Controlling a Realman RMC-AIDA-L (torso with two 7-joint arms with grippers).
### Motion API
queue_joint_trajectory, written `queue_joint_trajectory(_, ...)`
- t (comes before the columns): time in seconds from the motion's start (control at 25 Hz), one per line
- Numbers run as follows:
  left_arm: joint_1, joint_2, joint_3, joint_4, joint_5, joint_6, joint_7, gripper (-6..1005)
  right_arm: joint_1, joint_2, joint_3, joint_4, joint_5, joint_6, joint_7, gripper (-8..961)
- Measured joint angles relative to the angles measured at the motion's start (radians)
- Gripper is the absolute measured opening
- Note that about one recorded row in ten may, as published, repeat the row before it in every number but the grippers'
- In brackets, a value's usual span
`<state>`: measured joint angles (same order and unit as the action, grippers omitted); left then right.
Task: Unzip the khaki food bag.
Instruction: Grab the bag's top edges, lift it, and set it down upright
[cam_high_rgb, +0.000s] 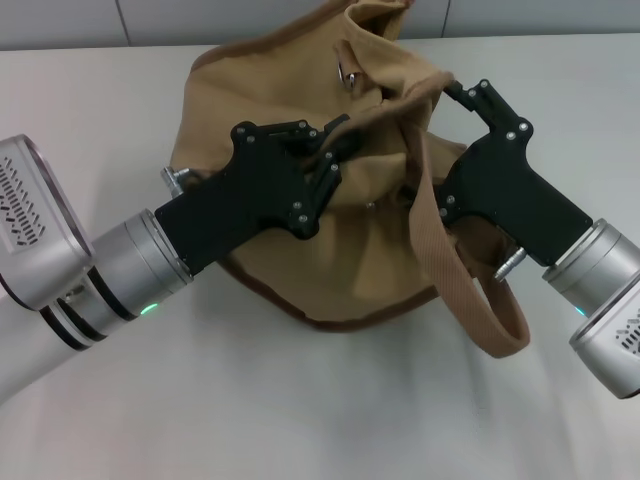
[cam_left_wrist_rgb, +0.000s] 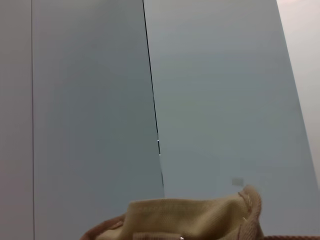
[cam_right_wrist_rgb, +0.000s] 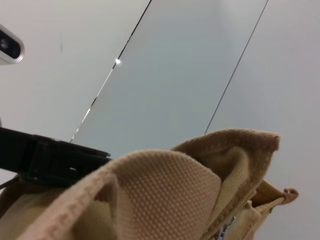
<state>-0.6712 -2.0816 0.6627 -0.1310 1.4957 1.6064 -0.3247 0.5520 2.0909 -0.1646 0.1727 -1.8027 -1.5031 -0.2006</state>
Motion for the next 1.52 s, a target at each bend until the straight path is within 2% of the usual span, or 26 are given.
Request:
queue_joint_trajectory(0.48,-0.001,0.0,-0.003,-0.023,0.047,0.005,0.007,76,0.021,0.0,0.075,0.054,0.009,0.041,0.001,841)
queue_joint_trajectory(0.8,0.007,0.0,-0.005,-0.024,0.049,0.004,0.008,77,0.022,0.0,0.086,0.061,0.006,0.045,0.001,797)
queue_joint_trajectory(1.24,0.009,0.0,-0.006,-0.029,0.051,0.0,0.006,79,0.024,0.0,0.079,0.058,0.003,0.047,-0.001,606)
queue_joint_trajectory(1.52,0.006,0.0,-0.006,-0.038,0.05,-0.004,0.008,80,0.028,0.0,0.077,0.056,0.002,0.047,-0.007,316)
